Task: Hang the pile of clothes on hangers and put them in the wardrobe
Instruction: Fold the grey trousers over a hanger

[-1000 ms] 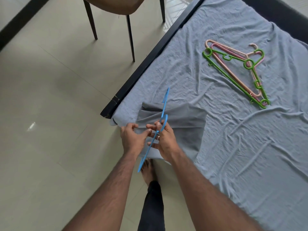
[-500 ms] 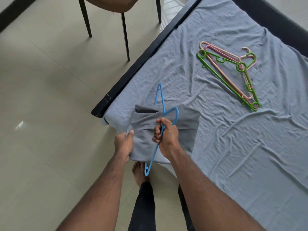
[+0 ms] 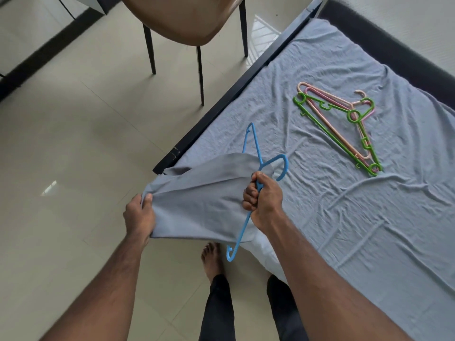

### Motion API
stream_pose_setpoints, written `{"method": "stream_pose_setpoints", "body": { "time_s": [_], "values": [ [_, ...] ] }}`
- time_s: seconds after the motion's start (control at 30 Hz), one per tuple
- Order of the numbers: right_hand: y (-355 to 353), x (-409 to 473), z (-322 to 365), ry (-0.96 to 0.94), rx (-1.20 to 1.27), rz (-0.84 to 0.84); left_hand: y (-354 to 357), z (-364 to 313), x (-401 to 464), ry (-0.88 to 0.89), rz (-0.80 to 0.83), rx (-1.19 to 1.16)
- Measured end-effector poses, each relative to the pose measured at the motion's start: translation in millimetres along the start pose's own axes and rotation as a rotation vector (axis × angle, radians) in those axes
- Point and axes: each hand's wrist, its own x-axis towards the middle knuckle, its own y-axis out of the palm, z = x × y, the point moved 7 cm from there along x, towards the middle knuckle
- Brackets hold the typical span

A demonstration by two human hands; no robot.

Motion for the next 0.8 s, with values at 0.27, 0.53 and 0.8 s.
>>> {"method": "stream_pose_setpoints", "body": {
  "time_s": [0.27, 0.53, 0.8],
  "values": [
    [119, -67, 28, -0.047, -0.263, 0.219, -65, 25, -26, -0.19, 0.082, -0.067],
    [261, -158, 30, -0.13, -0.613, 0.396, -164, -45, -56, -0.067, 0.348, -0.186],
    [424, -282, 62, -0.26, -0.549, 0.558, -335, -143, -73, 0.196, 0.329, -0.245]
  ]
}}
